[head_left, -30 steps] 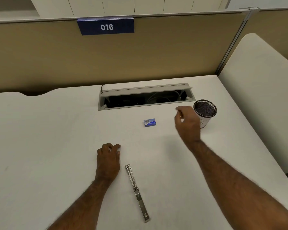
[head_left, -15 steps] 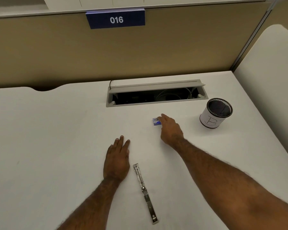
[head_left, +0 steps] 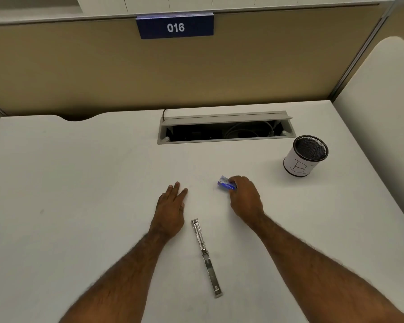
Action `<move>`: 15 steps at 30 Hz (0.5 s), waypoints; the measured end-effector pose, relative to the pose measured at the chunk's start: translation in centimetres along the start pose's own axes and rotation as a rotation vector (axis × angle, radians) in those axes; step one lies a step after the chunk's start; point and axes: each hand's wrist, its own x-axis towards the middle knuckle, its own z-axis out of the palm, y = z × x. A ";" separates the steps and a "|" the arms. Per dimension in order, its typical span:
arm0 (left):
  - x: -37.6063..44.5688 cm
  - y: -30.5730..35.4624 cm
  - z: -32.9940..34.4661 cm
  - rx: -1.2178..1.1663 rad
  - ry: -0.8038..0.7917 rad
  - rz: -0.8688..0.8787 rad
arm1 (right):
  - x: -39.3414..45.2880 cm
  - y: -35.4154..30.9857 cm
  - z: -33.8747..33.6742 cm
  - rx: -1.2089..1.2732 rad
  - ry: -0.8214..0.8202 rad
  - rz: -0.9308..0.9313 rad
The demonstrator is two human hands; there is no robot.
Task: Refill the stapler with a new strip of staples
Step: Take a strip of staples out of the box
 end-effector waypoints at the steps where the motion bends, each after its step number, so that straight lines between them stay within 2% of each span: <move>1: -0.1 0.1 -0.3 -0.034 -0.023 -0.007 | -1.1 0.1 0.1 0.024 0.003 -0.001; 3: -0.7 0.3 -0.7 -0.120 -0.064 -0.022 | -3.4 0.5 0.2 0.067 -0.002 -0.001; 7: -2.7 1.1 -1.3 -0.274 -0.047 -0.089 | -7.7 1.0 0.3 0.123 -0.017 -0.006; 11: -4.5 3.1 -1.8 -0.327 0.063 -0.189 | -10.5 0.8 -0.2 0.153 -0.010 -0.008; 15: -7.1 6.9 -2.0 -0.327 0.264 0.007 | -12.3 0.2 -1.6 0.205 0.014 -0.040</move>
